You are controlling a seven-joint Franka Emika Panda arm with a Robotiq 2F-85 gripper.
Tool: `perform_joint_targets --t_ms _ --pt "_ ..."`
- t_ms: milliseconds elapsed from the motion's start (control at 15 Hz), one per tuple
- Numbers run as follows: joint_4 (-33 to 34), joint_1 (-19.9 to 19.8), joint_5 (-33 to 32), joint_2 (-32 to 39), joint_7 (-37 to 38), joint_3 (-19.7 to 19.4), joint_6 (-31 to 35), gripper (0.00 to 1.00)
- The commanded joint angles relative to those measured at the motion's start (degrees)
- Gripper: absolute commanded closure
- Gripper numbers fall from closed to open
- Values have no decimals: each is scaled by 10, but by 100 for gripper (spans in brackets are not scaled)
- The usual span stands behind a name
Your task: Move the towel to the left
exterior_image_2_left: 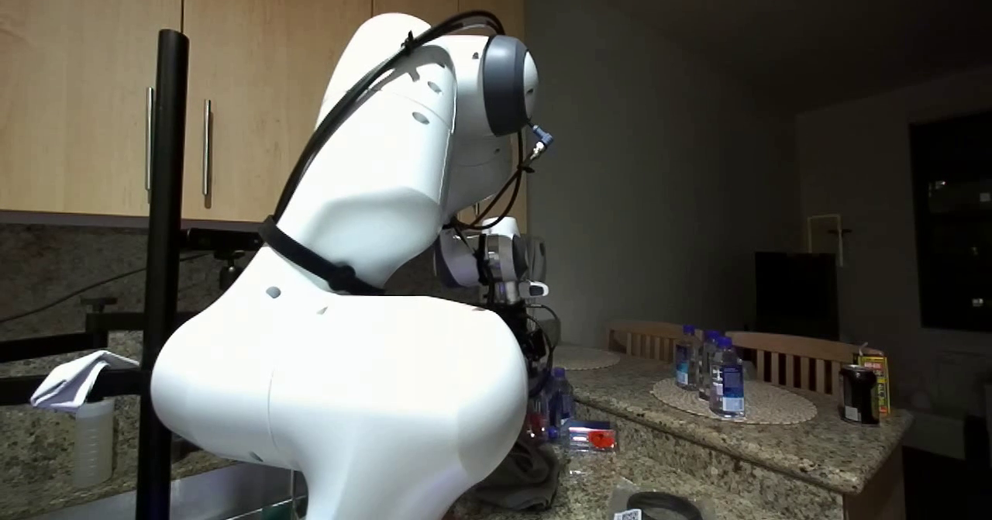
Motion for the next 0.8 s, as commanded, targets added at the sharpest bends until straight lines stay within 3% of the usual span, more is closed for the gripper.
perform_joint_targets --t_ms 0,733 --pt "-2 -19 -7 -3 4 17 -4 0" --pt "-6 -23 -7 -7 4 18 -5 0"
